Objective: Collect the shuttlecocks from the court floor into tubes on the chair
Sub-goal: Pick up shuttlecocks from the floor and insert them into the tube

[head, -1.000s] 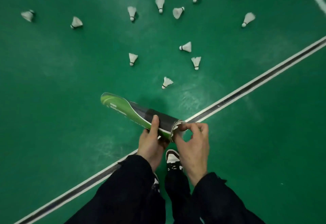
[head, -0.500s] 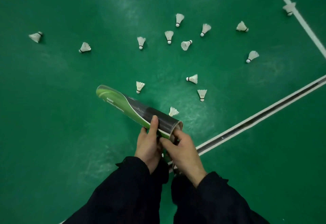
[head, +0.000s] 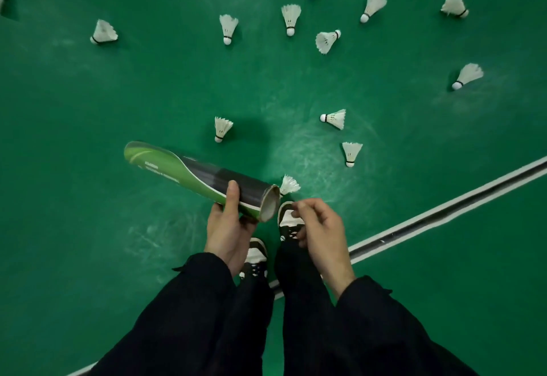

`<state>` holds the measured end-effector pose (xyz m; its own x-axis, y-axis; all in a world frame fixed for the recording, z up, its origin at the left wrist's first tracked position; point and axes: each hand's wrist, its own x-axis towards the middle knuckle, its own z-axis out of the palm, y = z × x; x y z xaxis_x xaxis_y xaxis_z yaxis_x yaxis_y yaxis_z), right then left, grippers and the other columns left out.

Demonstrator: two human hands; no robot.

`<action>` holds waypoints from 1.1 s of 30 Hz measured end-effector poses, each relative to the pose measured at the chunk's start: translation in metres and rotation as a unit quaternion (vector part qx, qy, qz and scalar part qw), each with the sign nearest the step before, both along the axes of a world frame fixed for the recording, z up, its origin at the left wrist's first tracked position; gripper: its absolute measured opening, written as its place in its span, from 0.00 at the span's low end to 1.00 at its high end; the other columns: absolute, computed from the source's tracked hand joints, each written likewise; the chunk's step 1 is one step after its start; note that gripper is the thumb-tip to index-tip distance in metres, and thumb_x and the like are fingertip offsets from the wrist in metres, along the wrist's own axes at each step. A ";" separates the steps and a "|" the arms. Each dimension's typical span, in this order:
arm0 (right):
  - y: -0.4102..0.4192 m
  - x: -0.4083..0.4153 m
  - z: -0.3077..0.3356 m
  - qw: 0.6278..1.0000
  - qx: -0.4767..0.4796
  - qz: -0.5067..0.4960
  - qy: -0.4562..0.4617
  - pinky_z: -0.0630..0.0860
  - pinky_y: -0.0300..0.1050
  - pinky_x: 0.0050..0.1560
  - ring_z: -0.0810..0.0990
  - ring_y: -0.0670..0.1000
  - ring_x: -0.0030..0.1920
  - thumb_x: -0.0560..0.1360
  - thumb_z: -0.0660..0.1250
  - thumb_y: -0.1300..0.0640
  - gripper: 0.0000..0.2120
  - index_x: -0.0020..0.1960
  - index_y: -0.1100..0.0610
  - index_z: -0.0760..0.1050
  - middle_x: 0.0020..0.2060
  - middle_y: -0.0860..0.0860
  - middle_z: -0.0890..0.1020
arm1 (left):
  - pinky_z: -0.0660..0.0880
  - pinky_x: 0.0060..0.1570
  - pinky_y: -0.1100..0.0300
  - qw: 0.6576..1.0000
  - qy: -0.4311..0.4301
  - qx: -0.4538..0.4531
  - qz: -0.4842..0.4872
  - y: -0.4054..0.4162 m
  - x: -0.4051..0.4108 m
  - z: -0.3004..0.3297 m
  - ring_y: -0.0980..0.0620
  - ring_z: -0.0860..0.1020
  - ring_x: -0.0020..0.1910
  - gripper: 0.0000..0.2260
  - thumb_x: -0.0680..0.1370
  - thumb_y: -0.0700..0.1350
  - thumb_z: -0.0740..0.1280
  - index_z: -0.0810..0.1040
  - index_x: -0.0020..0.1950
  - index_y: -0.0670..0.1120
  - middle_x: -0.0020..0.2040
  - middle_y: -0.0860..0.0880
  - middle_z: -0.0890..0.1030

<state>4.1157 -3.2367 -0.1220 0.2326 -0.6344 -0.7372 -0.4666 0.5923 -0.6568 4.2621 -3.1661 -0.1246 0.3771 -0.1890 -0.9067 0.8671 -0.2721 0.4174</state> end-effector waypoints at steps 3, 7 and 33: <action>-0.012 -0.001 -0.098 0.993 0.009 0.090 0.079 0.82 0.58 0.55 0.84 0.51 0.47 0.78 0.67 0.53 0.05 0.51 0.45 0.81 0.49 0.44 0.85 | 0.82 0.52 0.53 0.999 -0.015 -0.009 -0.043 0.003 0.017 -0.053 0.49 0.86 0.54 0.25 0.82 0.53 0.66 0.71 0.72 0.38 0.57 0.44 0.87; -0.029 0.011 -0.222 0.960 -0.037 0.239 0.138 0.74 0.52 0.68 0.79 0.51 0.64 0.79 0.67 0.52 0.20 0.71 0.52 0.74 0.68 0.49 0.79 | 0.81 0.54 0.52 0.995 -0.042 -0.035 -0.083 -0.013 0.037 -0.130 0.49 0.85 0.54 0.22 0.82 0.53 0.66 0.72 0.70 0.40 0.56 0.45 0.87; -0.118 0.073 -0.213 0.923 -0.351 -0.066 -0.147 0.79 0.39 0.52 0.83 0.48 0.50 0.78 0.71 0.64 0.07 0.51 0.54 0.83 0.48 0.45 0.84 | 0.81 0.38 0.59 0.966 -0.111 -0.186 -0.141 -0.187 0.060 -0.185 0.51 0.82 0.42 0.24 0.84 0.54 0.65 0.76 0.67 0.35 0.48 0.44 0.84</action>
<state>4.1884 -3.3545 -0.3354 0.2436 -0.9685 -0.0520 -0.1620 0.0122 -0.9867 4.3221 -3.3533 -0.3100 0.4410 -0.6092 -0.6591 0.6583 -0.2796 0.6989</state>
